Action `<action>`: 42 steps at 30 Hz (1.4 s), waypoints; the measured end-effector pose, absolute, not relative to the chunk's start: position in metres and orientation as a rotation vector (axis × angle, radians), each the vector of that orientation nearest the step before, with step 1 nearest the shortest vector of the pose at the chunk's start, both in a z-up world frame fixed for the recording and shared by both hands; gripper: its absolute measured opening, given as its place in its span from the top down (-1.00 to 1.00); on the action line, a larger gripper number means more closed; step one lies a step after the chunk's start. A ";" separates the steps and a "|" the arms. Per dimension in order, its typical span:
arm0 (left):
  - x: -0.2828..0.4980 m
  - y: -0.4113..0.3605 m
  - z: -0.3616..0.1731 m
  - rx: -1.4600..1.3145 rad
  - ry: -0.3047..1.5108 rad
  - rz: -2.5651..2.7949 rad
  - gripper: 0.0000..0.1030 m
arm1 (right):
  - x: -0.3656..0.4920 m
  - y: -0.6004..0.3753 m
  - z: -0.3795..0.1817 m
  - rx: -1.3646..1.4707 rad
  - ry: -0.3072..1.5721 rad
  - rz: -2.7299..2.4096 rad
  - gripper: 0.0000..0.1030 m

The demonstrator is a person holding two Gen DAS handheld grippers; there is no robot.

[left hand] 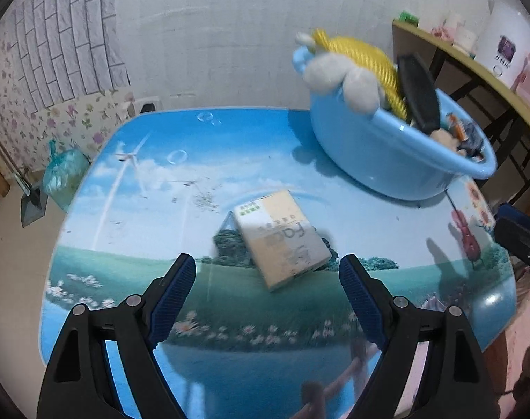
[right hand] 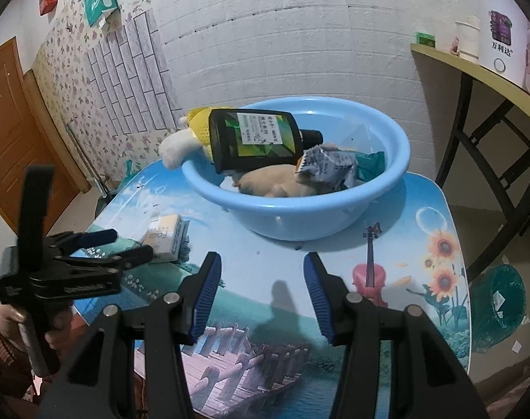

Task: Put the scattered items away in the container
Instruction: 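Grasp the white Face tissue pack with the left gripper, then carry the tissue pack over the basin and open the left gripper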

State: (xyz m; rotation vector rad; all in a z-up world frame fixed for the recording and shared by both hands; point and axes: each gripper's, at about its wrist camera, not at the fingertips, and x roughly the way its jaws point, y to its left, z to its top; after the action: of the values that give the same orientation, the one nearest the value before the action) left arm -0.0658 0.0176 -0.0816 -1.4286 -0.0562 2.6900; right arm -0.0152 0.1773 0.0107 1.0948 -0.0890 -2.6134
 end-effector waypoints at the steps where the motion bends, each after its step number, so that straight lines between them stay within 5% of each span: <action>1: -0.070 0.021 -0.085 -1.447 -0.047 2.685 -0.64 | -0.016 0.178 0.010 1.097 -0.094 -2.615 0.05; 13: -0.095 0.035 -0.103 -1.537 0.016 2.695 -0.62 | -0.023 0.181 0.006 1.107 -0.116 -2.612 0.05; 15: -0.093 0.036 -0.100 -1.495 0.028 2.705 -0.20 | -0.024 0.181 0.005 1.110 -0.116 -2.612 0.05; 16: -0.092 0.038 -0.099 -1.476 0.047 2.705 -0.14 | -0.025 0.181 0.005 1.111 -0.118 -2.612 0.05; 31: -0.069 0.018 -0.050 -1.249 -0.043 2.749 -0.11 | -0.030 0.139 0.030 0.941 -0.015 -2.614 0.05; 38: -0.075 -0.010 -0.029 -1.176 -0.107 2.794 -0.11 | -0.046 0.100 0.038 0.845 0.192 -2.650 0.05; 42: -0.080 -0.022 -0.027 -1.170 -0.116 2.806 -0.11 | -0.049 0.073 0.033 0.783 0.396 -2.685 -0.35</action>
State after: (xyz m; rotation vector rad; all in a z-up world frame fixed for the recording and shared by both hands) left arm -0.0798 -0.0223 -0.0269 -1.1701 -0.1156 2.8061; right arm -0.0491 0.0725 0.0333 0.7830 0.3964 -2.6846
